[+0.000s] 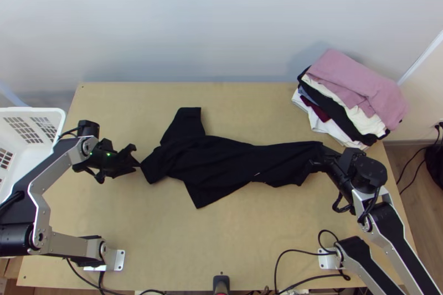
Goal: Fold the t-shirt
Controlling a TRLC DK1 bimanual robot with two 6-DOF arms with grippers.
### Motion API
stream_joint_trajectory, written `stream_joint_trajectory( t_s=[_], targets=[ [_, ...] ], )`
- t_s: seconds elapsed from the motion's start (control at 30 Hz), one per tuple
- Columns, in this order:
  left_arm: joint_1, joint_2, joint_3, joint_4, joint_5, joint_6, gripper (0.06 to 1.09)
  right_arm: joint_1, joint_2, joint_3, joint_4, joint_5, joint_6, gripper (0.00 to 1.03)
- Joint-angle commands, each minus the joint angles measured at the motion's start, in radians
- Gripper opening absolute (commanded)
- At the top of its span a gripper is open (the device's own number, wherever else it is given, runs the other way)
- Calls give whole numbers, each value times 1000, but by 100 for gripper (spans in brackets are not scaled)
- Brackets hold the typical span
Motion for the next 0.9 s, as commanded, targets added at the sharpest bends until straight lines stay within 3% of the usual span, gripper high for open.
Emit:
stream_joint_trajectory(
  t_s=[0.0,0.73,0.77,0.87],
  targets=[
    [-14,19,-26,14,-1,-19,46,1,10,36,3,13,22,3],
    [-83,89,24,69,-1,-110,46,-1,15,27,6,13,22,3],
    [-83,91,27,69,-1,-110,47,-1,15,26,6,13,22,3],
    [-91,94,44,68,-1,-107,68,-1,10,21,3,13,22,3]
  ],
)
